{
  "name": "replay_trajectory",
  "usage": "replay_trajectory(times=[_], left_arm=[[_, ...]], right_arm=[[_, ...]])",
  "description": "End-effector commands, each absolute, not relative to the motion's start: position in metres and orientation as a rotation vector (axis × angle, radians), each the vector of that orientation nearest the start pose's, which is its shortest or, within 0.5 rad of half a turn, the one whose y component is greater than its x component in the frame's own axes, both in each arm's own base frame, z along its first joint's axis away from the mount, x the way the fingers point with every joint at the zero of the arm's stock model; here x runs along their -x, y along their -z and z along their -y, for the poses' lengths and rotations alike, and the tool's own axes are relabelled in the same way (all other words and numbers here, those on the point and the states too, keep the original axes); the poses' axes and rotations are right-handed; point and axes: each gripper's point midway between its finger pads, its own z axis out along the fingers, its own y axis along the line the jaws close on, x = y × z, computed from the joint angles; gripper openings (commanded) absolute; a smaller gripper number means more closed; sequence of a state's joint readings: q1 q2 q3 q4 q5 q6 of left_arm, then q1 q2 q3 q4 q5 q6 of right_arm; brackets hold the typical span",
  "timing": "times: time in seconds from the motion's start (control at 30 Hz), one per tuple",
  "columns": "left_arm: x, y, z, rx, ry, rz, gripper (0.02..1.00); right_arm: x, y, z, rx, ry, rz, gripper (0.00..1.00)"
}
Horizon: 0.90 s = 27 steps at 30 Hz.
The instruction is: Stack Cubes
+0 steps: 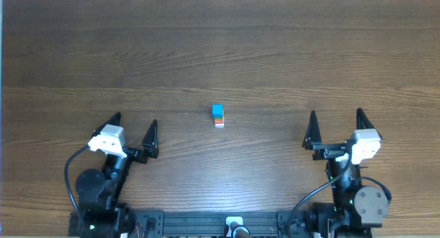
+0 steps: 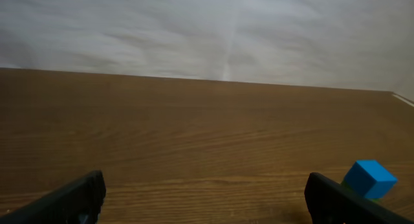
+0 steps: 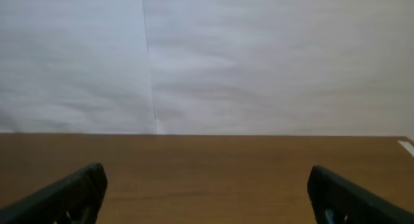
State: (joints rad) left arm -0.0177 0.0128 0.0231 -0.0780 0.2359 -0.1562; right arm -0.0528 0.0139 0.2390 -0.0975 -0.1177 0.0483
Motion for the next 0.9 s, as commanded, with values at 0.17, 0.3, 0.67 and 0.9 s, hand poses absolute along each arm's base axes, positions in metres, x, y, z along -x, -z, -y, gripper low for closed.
replay_trajectory(times=[0.17, 0.3, 0.67, 0.9], left_arm=[[-0.240, -0.162, 0.047, -0.092, 0.321, -1.640, 1.000], [-0.240, -0.162, 0.047, -0.092, 0.321, -1.640, 1.000], [-0.240, -0.162, 0.047, -0.092, 0.321, -1.640, 1.000], [-0.240, -0.162, 0.047, -0.092, 0.321, -1.640, 1.000]], right_arm=[[-0.238, -0.222, -0.023, 0.076, -0.131, -1.453, 0.991], [-0.241, -0.211, -0.025, 0.077, -0.137, -1.467, 0.991], [-0.245, -0.186, -0.030, 0.089, -0.155, -1.526, 0.993], [-0.245, -0.174, -0.024, 0.067, -0.136, -1.576, 0.991]])
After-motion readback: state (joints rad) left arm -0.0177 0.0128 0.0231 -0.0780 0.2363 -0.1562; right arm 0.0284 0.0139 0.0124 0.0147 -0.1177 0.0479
